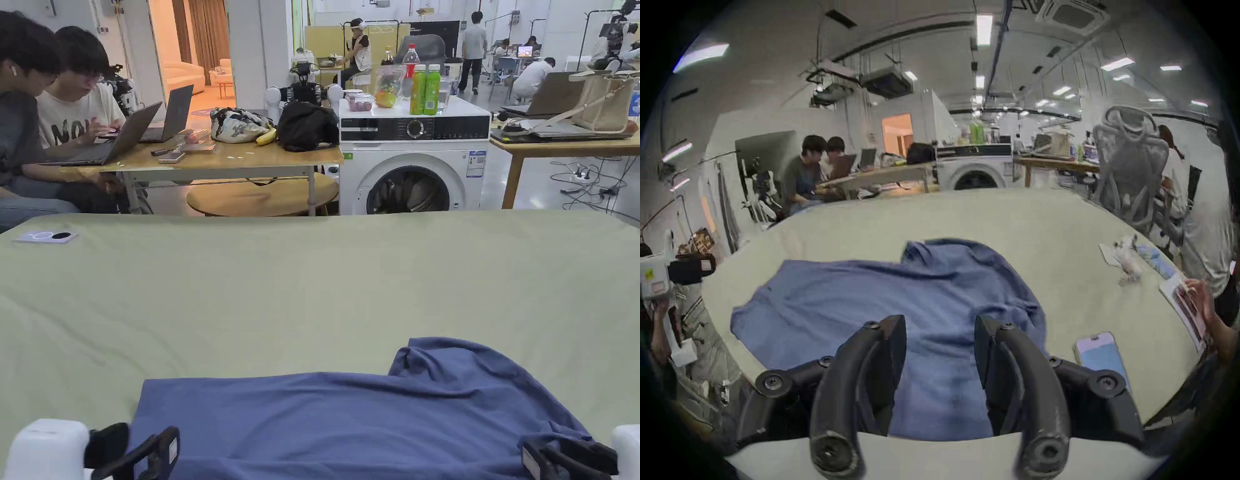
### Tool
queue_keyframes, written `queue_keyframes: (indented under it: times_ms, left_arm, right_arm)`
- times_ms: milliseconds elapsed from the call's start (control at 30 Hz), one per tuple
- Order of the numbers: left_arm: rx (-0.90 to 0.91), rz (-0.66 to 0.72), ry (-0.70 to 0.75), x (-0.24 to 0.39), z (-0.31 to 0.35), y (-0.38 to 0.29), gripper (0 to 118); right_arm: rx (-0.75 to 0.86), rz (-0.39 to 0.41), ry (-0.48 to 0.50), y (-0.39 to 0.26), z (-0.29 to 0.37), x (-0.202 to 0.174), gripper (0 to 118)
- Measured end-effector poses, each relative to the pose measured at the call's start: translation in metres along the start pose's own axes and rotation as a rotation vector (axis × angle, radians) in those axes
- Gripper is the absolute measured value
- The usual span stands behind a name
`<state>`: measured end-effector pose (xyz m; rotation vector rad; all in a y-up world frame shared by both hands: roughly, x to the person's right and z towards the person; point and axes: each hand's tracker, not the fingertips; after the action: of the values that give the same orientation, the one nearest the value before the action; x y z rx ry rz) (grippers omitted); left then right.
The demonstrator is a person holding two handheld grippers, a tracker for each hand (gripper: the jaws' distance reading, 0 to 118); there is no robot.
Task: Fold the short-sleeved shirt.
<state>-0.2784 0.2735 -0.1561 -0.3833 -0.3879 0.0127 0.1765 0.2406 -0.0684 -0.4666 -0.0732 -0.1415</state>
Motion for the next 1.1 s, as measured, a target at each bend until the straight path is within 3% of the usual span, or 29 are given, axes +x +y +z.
queue_keyframes:
  times_ms: [33,67,100,233,300,367,400,467,500,533,600,867,933,1100]
  left_arm:
    - [-0.002,0.014,-0.037,0.004,-0.002,0.001,32]
    - [-0.007,0.025,-0.062,0.006,-0.005,0.001,10]
    - [-0.009,0.025,-0.06,0.008,-0.005,-0.001,0]
    - [-0.056,0.011,-0.073,0.009,-0.011,0.001,0]
    - [-0.073,0.019,-0.069,-0.006,-0.021,0.008,0]
    - [-0.136,0.116,-0.096,-0.033,-0.043,0.021,0]
    - [-0.188,0.161,-0.103,-0.048,-0.059,0.027,11]
    - [-0.249,0.217,-0.078,-0.073,-0.097,0.036,47]
    - [-0.244,0.216,-0.057,-0.084,-0.118,0.043,57]
    - [-0.289,0.212,-0.019,-0.094,-0.14,0.047,57]
    - [-0.33,0.196,0.07,-0.11,-0.184,0.055,57]
    - [-0.621,0.242,0.172,-0.129,-0.296,0.023,54]
    - [-0.628,0.153,0.186,-0.117,-0.299,0.017,8]
    - [-0.645,0.13,0.204,-0.111,-0.304,0.023,2]
  right_arm:
    - [0.0,-0.003,0.024,0.0,-0.003,-0.004,33]
    - [-0.01,-0.004,0.03,0.0,-0.007,-0.007,13]
    - [-0.01,0.001,0.03,-0.001,-0.009,-0.011,0]
    - [-0.054,0.088,0.03,-0.003,-0.021,-0.025,0]
    - [-0.084,0.087,0.05,-0.002,-0.026,-0.026,0]
    - [-0.076,0.074,0.076,-0.002,-0.024,-0.024,0]
    - [-0.075,0.071,0.079,-0.001,-0.023,-0.023,0]
    - [-0.075,0.064,0.082,0.0,-0.02,-0.017,0]
    - [-0.08,0.054,0.086,0.0,-0.021,-0.012,0]
    - [-0.089,0.042,0.092,0.0,-0.022,-0.008,0]
    - [-0.105,0.017,0.09,-0.001,-0.023,0.002,0]
    - [-0.164,-0.043,-0.003,-0.011,-0.027,0.046,0]
    - [-0.178,-0.053,-0.015,-0.01,-0.029,0.056,0]
    - [-0.16,-0.068,-0.014,0.021,-0.042,0.077,0]
